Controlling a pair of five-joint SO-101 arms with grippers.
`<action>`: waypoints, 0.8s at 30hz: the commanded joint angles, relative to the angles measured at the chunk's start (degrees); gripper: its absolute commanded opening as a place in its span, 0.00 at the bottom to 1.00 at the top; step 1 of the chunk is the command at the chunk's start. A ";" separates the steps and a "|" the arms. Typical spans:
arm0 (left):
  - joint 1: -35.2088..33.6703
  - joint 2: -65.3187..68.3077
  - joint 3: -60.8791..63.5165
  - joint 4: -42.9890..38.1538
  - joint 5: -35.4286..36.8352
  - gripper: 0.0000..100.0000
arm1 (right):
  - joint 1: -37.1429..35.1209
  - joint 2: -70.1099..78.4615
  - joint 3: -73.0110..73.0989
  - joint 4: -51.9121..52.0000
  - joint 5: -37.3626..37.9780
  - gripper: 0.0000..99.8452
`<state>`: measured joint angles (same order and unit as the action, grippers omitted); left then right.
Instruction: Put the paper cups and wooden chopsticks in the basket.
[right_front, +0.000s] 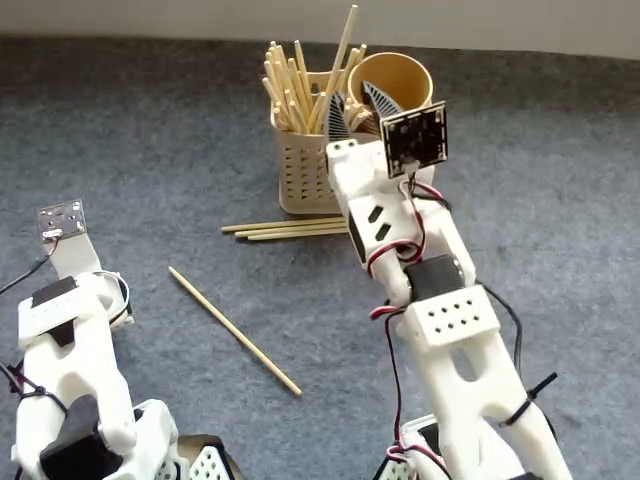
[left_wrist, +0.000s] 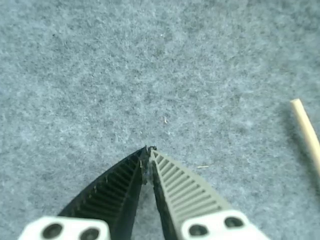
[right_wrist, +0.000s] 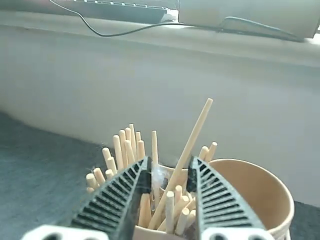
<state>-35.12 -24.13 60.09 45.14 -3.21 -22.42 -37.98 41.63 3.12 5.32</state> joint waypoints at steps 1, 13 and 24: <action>-0.22 -1.36 -0.22 -0.97 -0.44 0.03 | -1.54 -5.23 -5.76 6.99 -0.44 0.13; -2.07 -1.80 -0.40 -0.88 -0.44 0.03 | -14.73 -10.07 -9.80 34.24 -0.44 0.13; -4.00 -1.89 -0.57 -0.97 -0.35 0.03 | -30.99 -5.85 -4.62 39.69 -0.53 0.13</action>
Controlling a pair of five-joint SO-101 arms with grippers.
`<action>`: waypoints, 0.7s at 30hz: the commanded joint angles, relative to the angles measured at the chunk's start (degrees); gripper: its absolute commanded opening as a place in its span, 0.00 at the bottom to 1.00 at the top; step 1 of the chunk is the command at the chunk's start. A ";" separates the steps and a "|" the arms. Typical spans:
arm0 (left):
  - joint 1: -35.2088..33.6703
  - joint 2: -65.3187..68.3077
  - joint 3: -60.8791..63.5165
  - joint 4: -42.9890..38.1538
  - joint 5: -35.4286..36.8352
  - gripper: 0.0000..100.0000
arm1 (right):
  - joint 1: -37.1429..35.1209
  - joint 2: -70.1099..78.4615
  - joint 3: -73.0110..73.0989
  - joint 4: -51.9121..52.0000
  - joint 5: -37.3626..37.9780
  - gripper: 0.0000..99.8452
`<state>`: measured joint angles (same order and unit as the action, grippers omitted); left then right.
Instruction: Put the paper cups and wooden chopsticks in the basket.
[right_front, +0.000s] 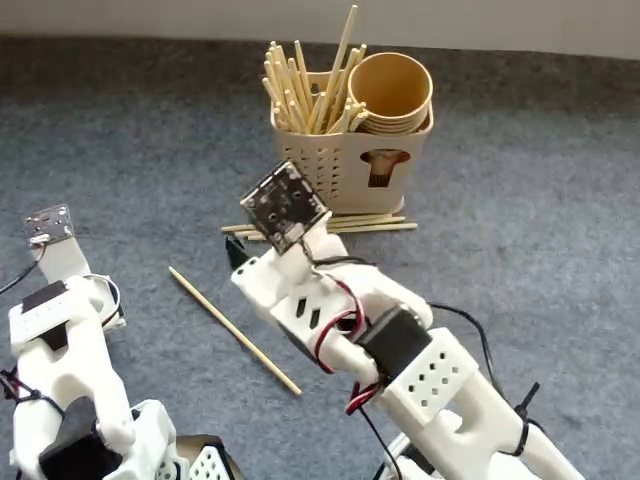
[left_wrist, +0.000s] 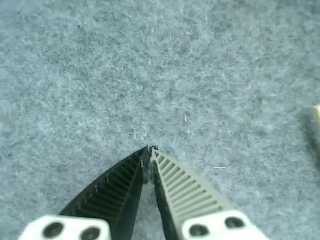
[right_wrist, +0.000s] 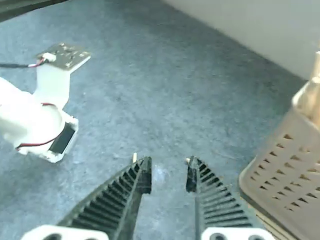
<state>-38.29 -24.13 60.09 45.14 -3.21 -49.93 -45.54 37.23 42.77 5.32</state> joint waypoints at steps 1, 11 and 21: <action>-1.54 -1.89 -0.57 -0.97 -0.26 0.03 | -4.53 3.56 -0.13 0.04 -0.53 0.13; -4.88 -1.89 -1.45 -0.97 0.00 0.03 | -9.19 23.43 -0.22 -2.86 -0.53 0.13; -4.53 -1.89 -1.45 -0.97 0.00 0.03 | -9.54 38.02 -1.01 -9.63 -0.53 0.13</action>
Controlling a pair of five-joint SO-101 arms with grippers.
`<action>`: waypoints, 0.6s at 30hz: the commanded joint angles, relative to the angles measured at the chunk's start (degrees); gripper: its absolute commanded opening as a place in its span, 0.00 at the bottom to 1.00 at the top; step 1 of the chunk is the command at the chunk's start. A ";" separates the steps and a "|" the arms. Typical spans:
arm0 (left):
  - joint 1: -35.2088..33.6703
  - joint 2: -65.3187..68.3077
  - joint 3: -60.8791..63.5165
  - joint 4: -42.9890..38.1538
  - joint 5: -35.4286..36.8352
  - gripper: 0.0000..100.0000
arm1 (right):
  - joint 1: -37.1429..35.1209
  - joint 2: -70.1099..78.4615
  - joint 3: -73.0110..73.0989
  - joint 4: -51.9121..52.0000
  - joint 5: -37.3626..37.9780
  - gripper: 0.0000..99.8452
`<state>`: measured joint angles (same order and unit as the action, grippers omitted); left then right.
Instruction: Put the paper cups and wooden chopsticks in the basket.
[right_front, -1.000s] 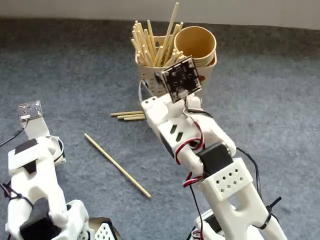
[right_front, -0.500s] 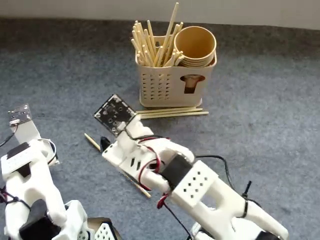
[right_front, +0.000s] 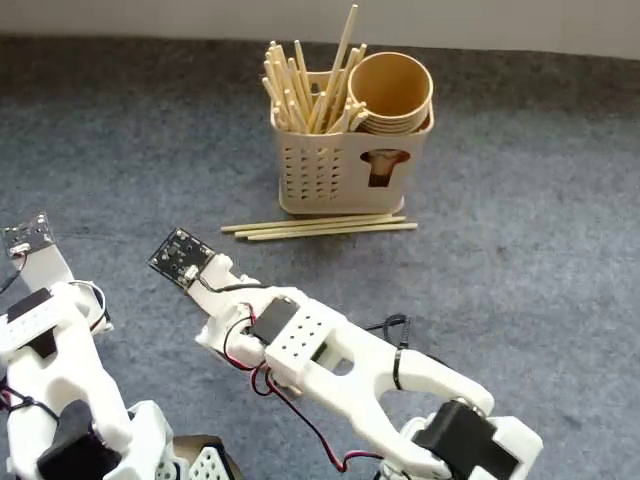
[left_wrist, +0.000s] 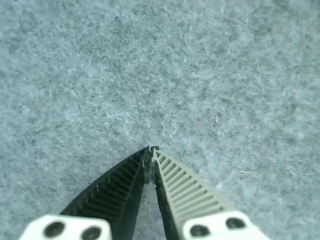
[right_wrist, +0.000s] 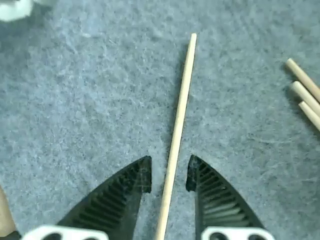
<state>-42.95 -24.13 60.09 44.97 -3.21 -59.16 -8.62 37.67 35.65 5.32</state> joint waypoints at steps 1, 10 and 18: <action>0.13 -1.89 -1.45 -0.79 0.00 0.03 | -0.40 2.24 -1.80 -2.59 -0.53 0.13; 0.22 -1.89 -1.45 -0.79 0.00 0.03 | -0.31 11.38 -6.11 -2.24 -0.18 0.09; 0.22 -1.71 -1.45 -0.79 -0.09 0.03 | 2.42 12.00 -9.01 10.33 4.04 0.00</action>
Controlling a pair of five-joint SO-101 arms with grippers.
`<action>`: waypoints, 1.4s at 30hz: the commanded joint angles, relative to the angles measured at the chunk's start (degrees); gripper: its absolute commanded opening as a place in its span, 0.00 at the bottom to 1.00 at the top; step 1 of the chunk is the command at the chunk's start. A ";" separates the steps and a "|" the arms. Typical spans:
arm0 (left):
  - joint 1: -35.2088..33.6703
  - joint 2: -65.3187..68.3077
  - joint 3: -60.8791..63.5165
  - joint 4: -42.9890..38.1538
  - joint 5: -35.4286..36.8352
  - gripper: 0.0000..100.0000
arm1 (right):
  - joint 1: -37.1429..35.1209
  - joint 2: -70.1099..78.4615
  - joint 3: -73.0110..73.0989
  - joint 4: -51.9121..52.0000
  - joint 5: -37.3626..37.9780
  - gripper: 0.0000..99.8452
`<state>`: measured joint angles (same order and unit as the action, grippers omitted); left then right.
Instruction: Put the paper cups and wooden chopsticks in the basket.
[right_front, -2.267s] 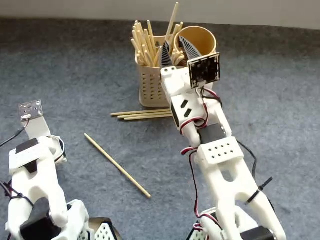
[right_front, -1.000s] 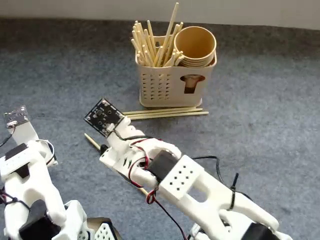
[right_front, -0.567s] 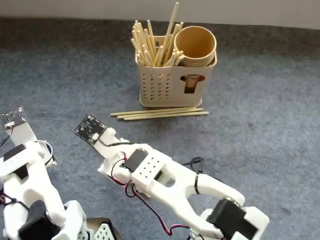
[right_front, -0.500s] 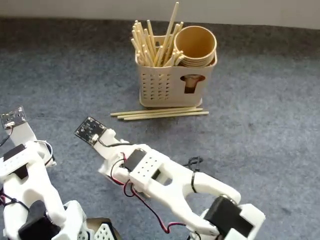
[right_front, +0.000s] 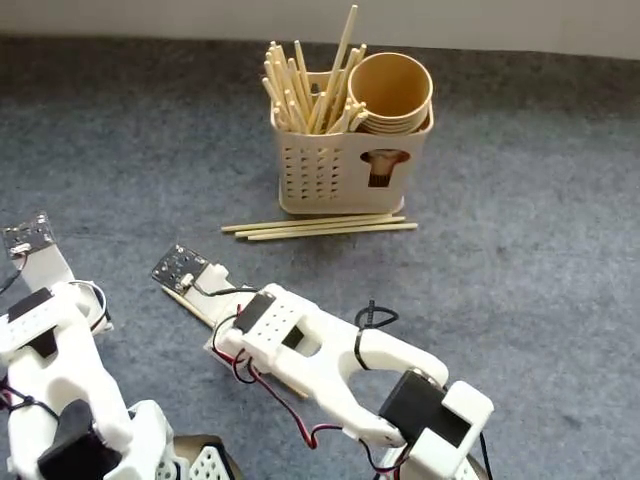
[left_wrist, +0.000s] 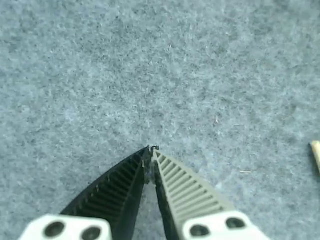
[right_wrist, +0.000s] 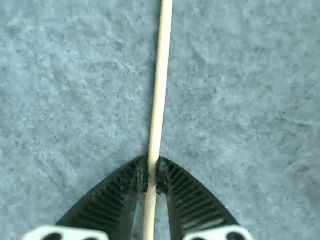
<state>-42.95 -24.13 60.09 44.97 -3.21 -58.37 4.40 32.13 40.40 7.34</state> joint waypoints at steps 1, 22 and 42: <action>0.22 -1.71 -1.45 -0.79 -0.09 0.03 | 1.71 -1.01 -4.35 7.43 2.20 0.00; 0.22 -1.54 -1.45 -0.79 -0.09 0.03 | 11.21 -15.43 -7.96 19.47 2.20 0.00; 0.22 -1.54 -1.45 -0.88 -0.09 0.03 | 18.77 -38.11 -8.48 13.41 1.93 0.00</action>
<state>-42.95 -24.13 60.09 44.79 -3.21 -41.76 -28.75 26.24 57.80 9.01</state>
